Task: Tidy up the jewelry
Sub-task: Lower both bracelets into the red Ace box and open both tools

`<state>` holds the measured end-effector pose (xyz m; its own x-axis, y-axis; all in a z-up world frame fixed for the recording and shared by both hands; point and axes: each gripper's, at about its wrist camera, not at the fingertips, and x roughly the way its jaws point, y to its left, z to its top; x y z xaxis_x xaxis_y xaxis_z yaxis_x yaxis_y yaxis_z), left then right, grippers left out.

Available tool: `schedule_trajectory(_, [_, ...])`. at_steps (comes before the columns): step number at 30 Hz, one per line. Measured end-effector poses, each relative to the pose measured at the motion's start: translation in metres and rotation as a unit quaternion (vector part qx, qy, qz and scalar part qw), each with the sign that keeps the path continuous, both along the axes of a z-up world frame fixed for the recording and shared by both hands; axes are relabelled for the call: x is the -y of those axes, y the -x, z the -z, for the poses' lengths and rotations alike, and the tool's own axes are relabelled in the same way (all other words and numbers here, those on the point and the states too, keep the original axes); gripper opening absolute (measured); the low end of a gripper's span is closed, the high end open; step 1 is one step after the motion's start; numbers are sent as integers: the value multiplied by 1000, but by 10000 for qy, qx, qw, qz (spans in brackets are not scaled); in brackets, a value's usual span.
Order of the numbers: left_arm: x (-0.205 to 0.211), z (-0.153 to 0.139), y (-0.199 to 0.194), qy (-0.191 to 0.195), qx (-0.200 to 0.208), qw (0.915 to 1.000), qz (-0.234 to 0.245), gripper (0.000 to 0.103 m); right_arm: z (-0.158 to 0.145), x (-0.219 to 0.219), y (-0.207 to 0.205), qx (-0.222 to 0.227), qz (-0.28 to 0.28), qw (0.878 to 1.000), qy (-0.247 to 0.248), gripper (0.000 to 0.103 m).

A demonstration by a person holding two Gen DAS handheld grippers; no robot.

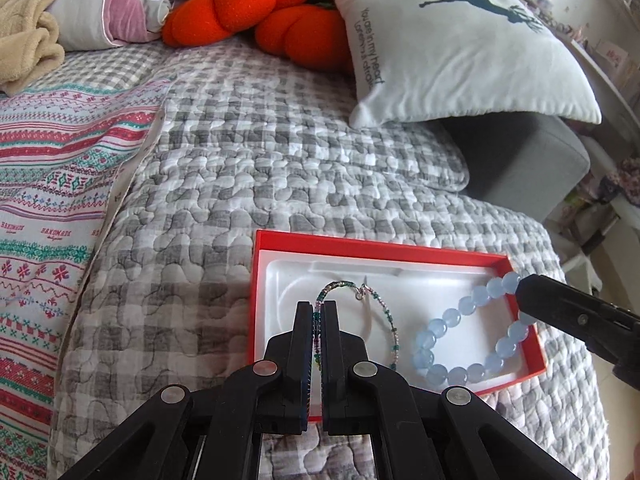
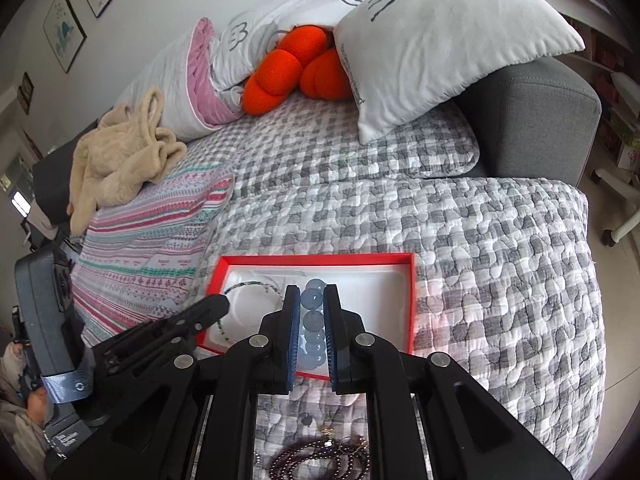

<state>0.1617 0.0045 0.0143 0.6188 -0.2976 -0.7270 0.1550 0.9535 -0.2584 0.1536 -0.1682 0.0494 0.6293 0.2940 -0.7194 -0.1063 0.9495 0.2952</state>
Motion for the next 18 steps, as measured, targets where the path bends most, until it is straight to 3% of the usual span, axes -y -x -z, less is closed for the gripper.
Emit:
schedule_trajectory(6, [6, 1, 0, -221, 65, 9997, 9, 0, 18, 16, -7, -203, 199, 9996, 95, 13])
schedule_trajectory(11, [7, -4, 6, -297, 54, 9995, 49, 2, 14, 17, -3, -162, 196, 9995, 198, 14])
schedule_trajectory(12, [7, -5, 9, -322, 54, 9994, 61, 12, 12, 17, -1, -153, 183, 9994, 242, 15])
schedule_trajectory(13, [7, -7, 13, -335, 71, 9994, 73, 19, 9, 18, 2, -134, 180, 9994, 271, 20])
schedule_trajectory(15, [5, -11, 21, -375, 147, 9992, 69, 42, 3, 21, 9, -66, 224, 9994, 246, 33])
schedule_trajectory(17, [4, -14, 29, -429, 185, 9989, 96, 47, -2, 26, 17, -10, 288, 9994, 208, 49])
schedule_trajectory(18, [2, -16, 34, -461, 181, 9987, 121, 50, -4, 27, 21, 15, 304, 9993, 200, 51])
